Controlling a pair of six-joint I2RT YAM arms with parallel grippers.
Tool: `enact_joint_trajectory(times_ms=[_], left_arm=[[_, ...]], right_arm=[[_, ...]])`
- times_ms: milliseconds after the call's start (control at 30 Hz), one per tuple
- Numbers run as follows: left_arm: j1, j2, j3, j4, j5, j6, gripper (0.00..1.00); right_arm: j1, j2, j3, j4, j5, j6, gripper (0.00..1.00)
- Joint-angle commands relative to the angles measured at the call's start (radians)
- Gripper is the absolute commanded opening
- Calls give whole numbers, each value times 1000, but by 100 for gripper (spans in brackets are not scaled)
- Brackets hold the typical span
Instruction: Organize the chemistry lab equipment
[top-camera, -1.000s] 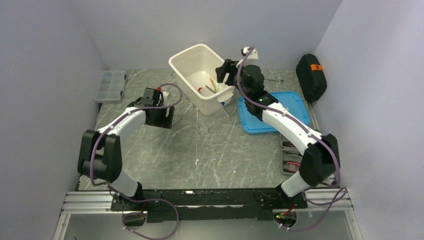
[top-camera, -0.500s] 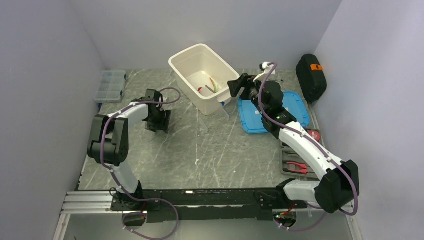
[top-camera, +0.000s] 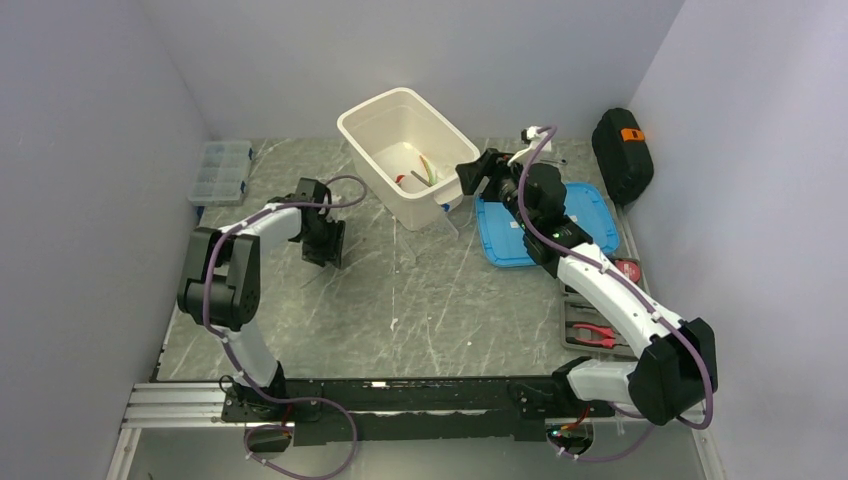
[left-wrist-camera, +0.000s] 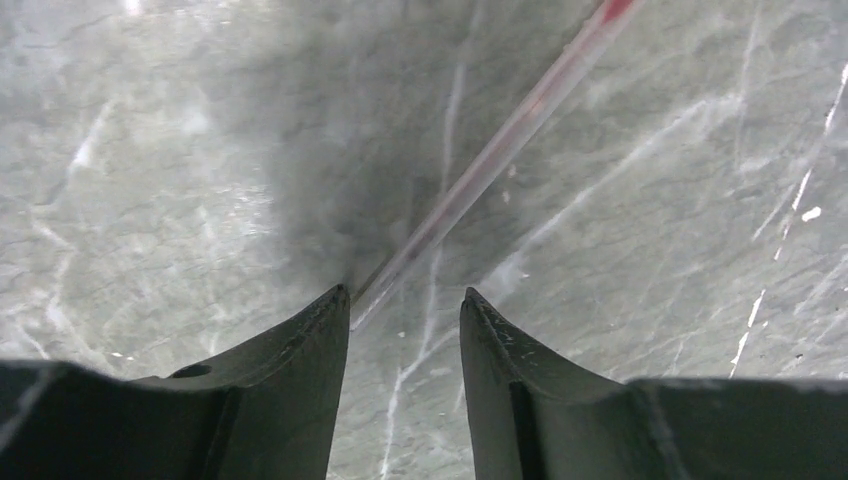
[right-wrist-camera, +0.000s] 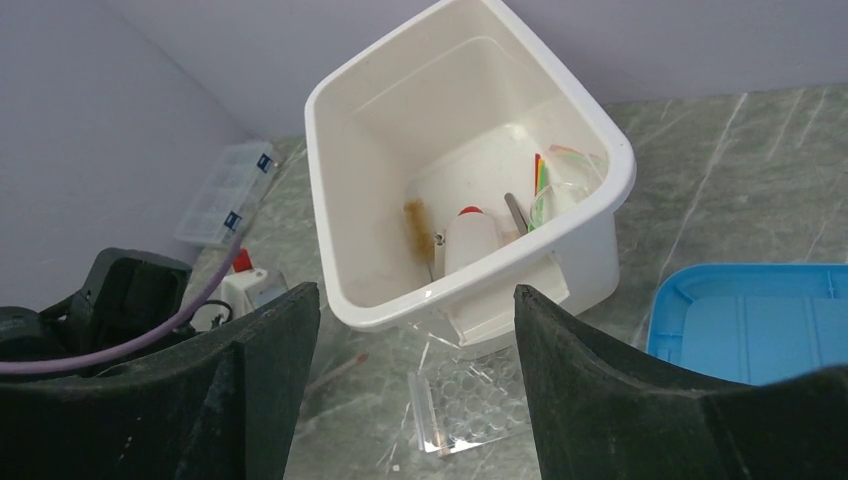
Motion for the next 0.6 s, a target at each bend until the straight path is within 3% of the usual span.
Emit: enact_joint_trajectory(times_ms=[0, 267, 567], left_arm=[[-61, 18, 9, -7, 39, -20, 47], [-167, 34, 4, -11, -53, -17, 44], [-243, 63, 11, -38, -183, 0, 33]], right_arm=[[-11, 1, -6, 52, -15, 16, 73], [-19, -2, -13, 50, -18, 25, 73], [-29, -15, -30, 56, -28, 40, 73]])
